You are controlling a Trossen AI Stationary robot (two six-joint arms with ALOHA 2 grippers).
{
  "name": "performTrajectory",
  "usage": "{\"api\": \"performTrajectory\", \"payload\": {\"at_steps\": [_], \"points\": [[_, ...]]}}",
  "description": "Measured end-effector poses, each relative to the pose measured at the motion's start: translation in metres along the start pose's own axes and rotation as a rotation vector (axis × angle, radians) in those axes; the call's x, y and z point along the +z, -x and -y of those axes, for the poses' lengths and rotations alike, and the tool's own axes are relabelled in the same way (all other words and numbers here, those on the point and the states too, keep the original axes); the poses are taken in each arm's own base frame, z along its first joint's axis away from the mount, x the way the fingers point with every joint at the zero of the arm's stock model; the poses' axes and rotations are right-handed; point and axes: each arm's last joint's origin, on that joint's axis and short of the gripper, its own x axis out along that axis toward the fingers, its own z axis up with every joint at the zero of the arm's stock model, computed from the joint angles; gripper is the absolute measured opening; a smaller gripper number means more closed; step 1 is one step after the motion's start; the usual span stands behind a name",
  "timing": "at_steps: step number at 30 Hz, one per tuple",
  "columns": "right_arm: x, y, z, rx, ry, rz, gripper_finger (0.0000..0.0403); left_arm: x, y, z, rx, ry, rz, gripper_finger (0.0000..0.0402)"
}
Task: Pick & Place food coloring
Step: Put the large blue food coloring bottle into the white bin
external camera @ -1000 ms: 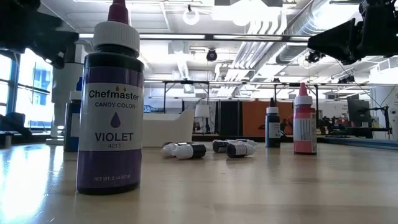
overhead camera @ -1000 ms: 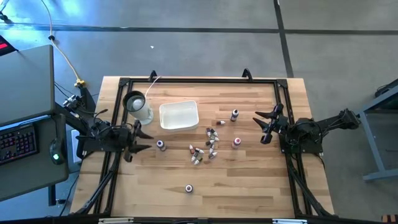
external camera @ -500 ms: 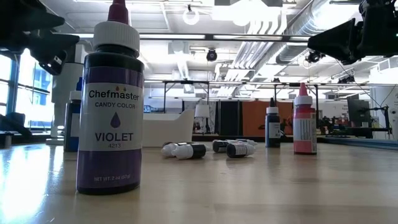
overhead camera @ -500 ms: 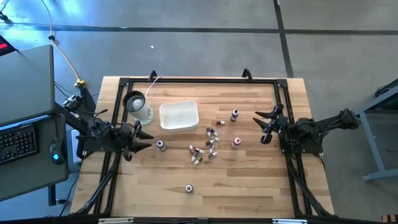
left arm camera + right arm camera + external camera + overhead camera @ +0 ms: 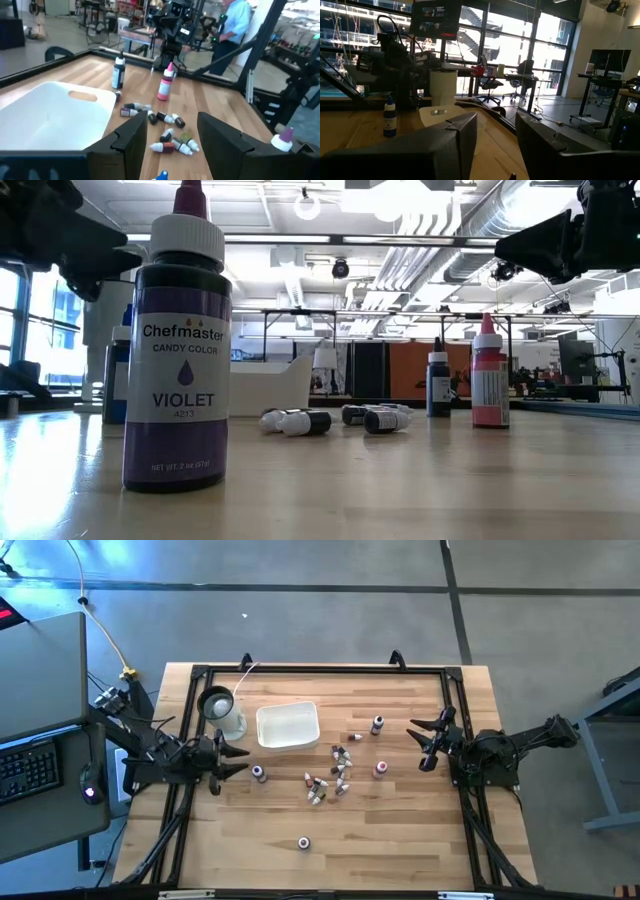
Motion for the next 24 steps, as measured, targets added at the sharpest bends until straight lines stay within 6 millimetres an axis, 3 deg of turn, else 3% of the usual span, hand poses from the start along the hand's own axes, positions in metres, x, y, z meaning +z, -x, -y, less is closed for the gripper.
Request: {"api": "performTrajectory", "payload": {"at_steps": [24], "points": [[0.000,0.000,0.000,0.000,0.000,0.000,0.0128,-0.050,-0.030,0.015,0.173,-0.090,-0.274,0.0172]]}}
